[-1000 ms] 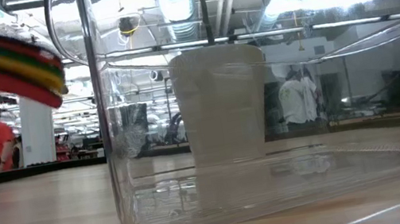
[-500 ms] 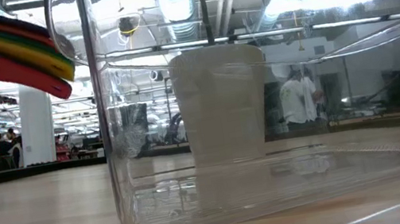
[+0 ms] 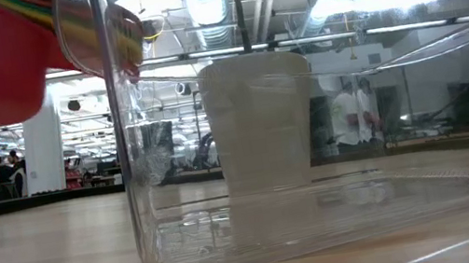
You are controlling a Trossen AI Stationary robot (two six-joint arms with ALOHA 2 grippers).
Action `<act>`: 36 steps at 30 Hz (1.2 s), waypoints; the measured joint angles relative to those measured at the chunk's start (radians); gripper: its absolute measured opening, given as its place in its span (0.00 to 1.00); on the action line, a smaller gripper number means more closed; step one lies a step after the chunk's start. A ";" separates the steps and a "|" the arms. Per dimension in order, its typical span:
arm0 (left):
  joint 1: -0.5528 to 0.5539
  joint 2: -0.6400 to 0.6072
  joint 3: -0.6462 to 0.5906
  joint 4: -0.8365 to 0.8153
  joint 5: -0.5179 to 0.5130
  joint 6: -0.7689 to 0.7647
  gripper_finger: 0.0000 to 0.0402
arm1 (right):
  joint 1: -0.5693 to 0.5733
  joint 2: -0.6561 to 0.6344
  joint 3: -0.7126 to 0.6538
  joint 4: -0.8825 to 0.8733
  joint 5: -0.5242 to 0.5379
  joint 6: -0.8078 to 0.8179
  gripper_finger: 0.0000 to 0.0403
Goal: Nest measuring cups in basket
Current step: Put the stacked measuring cup into the transparent bin
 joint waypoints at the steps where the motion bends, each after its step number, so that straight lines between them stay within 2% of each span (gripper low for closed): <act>1: 0.009 0.000 0.012 0.000 -0.010 0.016 0.25 | 0.000 0.000 0.000 0.000 0.000 0.000 0.07; 6: 0.060 0.000 0.126 0.001 -0.101 0.097 0.25 | 0.000 0.000 0.000 -0.001 0.000 0.000 0.07; 11: 0.105 0.005 0.226 0.014 -0.136 0.184 0.25 | 0.000 0.000 0.000 -0.005 0.000 -0.002 0.07; 20: 0.152 0.012 0.233 0.241 -0.162 0.289 0.25 | 0.000 0.000 0.000 -0.005 0.000 -0.032 0.07; 28: 0.159 0.114 0.254 0.358 -0.148 0.337 0.25 | 0.000 0.000 0.000 -0.006 0.000 -0.035 0.07; 36: 0.160 0.268 0.407 0.349 -0.144 0.385 0.25 | 0.000 0.000 0.000 -0.008 -0.010 -0.035 0.07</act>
